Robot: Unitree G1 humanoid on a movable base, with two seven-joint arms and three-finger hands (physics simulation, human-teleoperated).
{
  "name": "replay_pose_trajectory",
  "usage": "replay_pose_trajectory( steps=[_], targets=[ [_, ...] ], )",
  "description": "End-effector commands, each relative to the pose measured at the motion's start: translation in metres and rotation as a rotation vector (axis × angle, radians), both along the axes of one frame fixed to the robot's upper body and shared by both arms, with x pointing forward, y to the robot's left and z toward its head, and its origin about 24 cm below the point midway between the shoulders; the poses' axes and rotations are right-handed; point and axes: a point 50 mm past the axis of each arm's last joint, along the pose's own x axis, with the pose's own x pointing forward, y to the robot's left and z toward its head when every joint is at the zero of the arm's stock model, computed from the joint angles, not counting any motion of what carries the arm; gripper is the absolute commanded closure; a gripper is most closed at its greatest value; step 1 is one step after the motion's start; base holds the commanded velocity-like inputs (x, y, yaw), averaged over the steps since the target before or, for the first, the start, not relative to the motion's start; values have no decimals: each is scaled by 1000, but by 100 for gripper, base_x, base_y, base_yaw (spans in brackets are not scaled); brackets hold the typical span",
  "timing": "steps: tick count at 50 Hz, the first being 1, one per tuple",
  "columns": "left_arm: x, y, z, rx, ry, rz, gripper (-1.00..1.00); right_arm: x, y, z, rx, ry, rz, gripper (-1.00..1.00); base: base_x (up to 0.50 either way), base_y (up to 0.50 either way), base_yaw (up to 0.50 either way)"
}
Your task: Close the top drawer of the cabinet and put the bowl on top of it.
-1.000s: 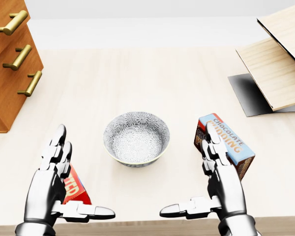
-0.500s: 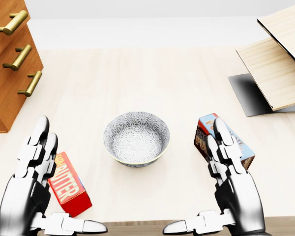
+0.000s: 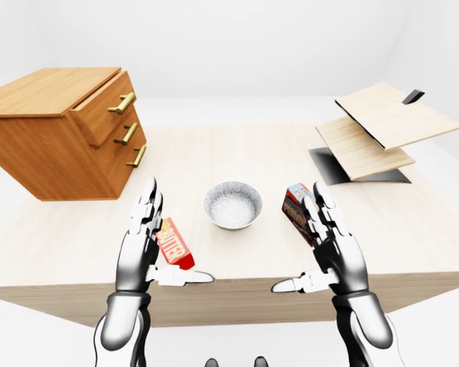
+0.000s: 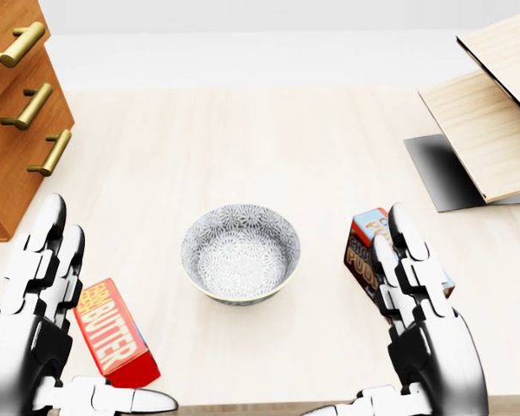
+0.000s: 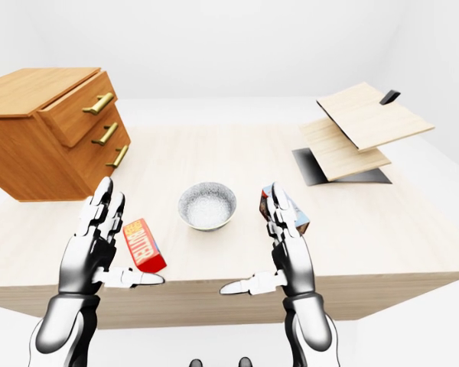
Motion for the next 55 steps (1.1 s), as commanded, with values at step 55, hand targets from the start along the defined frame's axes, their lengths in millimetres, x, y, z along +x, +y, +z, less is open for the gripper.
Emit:
replay_pose_trajectory(
  steps=[55],
  targets=[
    [3,-1,-4,-4,18,-3,-100,4,-2,-3,11,1,-2,-100,17,0,0]
  ],
)
